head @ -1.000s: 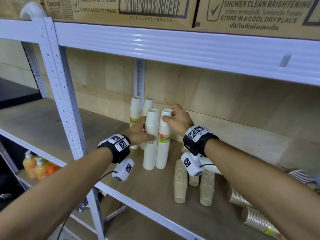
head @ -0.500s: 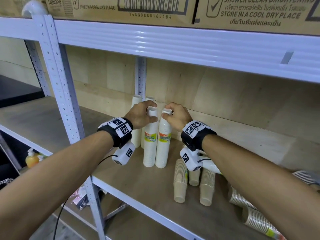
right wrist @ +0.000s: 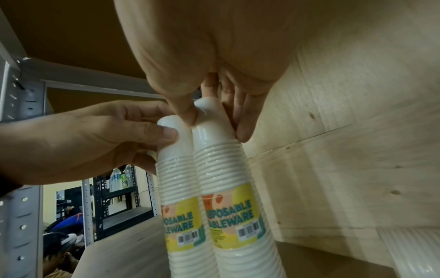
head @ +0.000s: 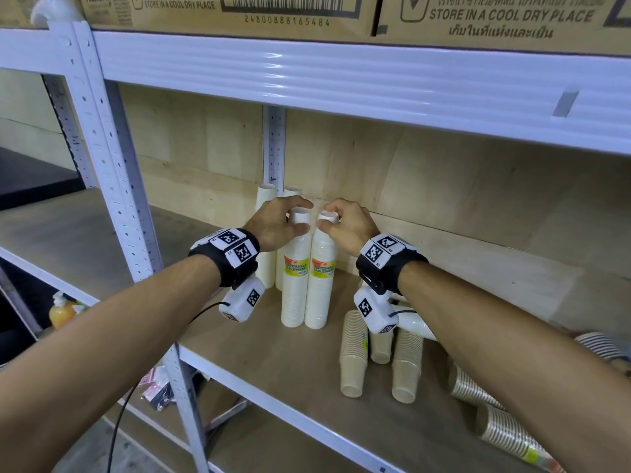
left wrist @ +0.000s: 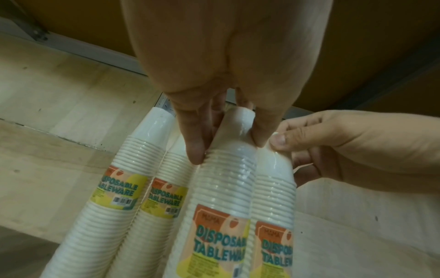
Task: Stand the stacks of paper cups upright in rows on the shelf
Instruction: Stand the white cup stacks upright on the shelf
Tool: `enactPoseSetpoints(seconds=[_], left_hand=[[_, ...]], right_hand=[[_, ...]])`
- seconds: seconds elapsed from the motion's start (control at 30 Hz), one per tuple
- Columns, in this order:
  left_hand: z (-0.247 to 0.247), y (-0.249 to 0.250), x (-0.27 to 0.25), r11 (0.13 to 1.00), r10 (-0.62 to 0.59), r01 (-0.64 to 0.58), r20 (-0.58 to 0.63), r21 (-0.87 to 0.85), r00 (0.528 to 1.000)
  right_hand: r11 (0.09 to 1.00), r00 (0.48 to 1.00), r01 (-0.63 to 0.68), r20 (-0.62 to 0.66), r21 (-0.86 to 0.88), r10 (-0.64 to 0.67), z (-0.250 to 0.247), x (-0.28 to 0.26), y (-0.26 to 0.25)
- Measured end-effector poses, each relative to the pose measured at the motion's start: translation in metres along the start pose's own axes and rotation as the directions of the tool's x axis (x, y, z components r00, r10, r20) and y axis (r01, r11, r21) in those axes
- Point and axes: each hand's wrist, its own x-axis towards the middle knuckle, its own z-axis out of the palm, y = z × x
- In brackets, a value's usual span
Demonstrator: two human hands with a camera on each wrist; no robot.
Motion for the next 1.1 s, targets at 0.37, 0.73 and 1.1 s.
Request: enactPoseSetpoints(seconds=[0.37, 0.73, 1.1], left_hand=[[-0.036, 0.004, 0.012, 0.999, -0.028, 0.027, 0.012, 0.029, 1.0], [-0.064, -0.026, 0.013, 0.992, -0.122, 0.123, -0.025, 0.028, 0.992], [-0.062, -0.042, 0.015, 0.989, -0.14, 0.141, -0.031, 0.042, 0.99]], right_hand=[[0.997, 0.996, 0.059, 0.064, -0.042, -0.056, 0.005, 0.02, -0.021], [0.993, 0.993, 0.103, 0.046, 0.06, -0.106, 0.032, 0.04, -0.05], [0.994, 0.991, 0.105, 0.084, 0.041, -0.109, 0.049, 0.042, -0.05]])
